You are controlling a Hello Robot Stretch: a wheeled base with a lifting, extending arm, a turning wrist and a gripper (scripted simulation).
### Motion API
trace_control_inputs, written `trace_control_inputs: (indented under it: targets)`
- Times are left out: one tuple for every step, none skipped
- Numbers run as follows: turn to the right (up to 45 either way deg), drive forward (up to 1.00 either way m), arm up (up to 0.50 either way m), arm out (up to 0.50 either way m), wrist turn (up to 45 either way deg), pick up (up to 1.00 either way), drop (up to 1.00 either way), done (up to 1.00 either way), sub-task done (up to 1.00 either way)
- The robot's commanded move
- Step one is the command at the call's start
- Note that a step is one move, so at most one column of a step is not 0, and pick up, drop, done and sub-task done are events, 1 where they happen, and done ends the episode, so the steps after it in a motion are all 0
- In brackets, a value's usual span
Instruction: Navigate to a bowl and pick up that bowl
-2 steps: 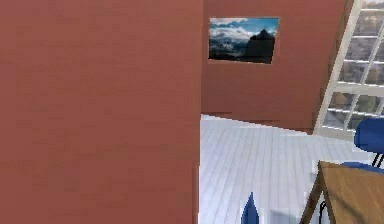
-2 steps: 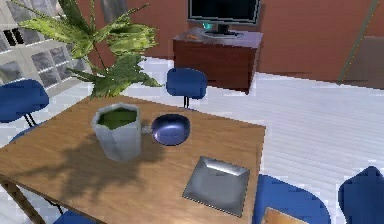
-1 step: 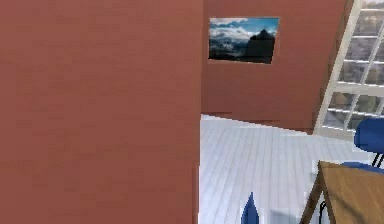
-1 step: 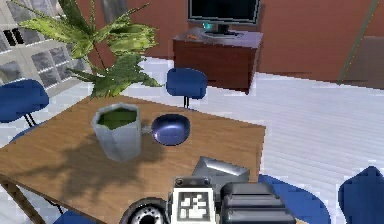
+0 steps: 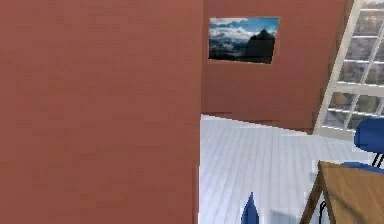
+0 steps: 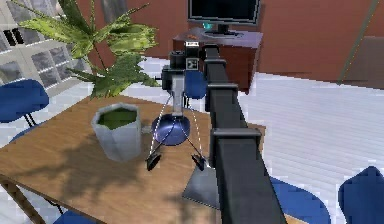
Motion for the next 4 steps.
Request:
trace_control_inputs:
  targets:
    - [0.0, 0.0, 0.0, 0.0, 45.0, 0.0, 0.0, 0.0, 0.0]
    - [0.0, 0.0, 0.0, 0.0, 45.0, 0.0, 0.0, 0.0, 0.0]
    - [0.0, 0.0, 0.0, 0.0, 45.0, 0.0, 0.0, 0.0, 0.0]
    - [0.0, 0.0, 0.0, 0.0, 24.0, 0.0, 0.0, 0.0, 0.0]
